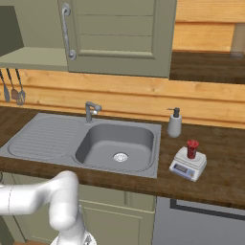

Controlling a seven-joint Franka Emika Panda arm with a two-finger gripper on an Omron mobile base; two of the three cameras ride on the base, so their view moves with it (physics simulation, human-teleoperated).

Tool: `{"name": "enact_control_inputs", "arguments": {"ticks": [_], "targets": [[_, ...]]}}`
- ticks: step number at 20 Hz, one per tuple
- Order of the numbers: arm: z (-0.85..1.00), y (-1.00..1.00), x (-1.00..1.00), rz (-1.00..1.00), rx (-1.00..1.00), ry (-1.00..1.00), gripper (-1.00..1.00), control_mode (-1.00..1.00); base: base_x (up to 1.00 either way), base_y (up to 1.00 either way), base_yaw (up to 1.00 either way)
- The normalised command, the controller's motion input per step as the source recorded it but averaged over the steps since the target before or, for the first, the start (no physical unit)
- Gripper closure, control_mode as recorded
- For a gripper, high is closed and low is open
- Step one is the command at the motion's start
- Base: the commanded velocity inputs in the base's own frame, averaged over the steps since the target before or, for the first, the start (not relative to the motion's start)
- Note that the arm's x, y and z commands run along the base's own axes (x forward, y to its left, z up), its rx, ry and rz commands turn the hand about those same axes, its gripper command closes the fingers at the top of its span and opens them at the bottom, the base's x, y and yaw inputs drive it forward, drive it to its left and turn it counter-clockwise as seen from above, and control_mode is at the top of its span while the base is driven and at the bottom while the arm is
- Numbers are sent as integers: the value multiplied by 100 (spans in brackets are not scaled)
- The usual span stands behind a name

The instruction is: Pick the yogurt and place it on the digital scale for weighing, and close the cabinet.

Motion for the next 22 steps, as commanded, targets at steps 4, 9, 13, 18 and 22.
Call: {"name": "enact_control_inputs", "arguments": {"ticks": [4,9,13,18,22], "targets": [[-29,-85,-49,-7,6,0,-100,-100,0,0,0],[-1,-35,-1,-10,2,0,-100,-100,0,0,0],[-1,-58,-3,-8,6,0,-100,-100,0,0,0],[-2,-29,0,-4,1,0,-100,-100,0,0,0],[0,-47,1,0,1,-1,-100,-100,0,0,0]]}}
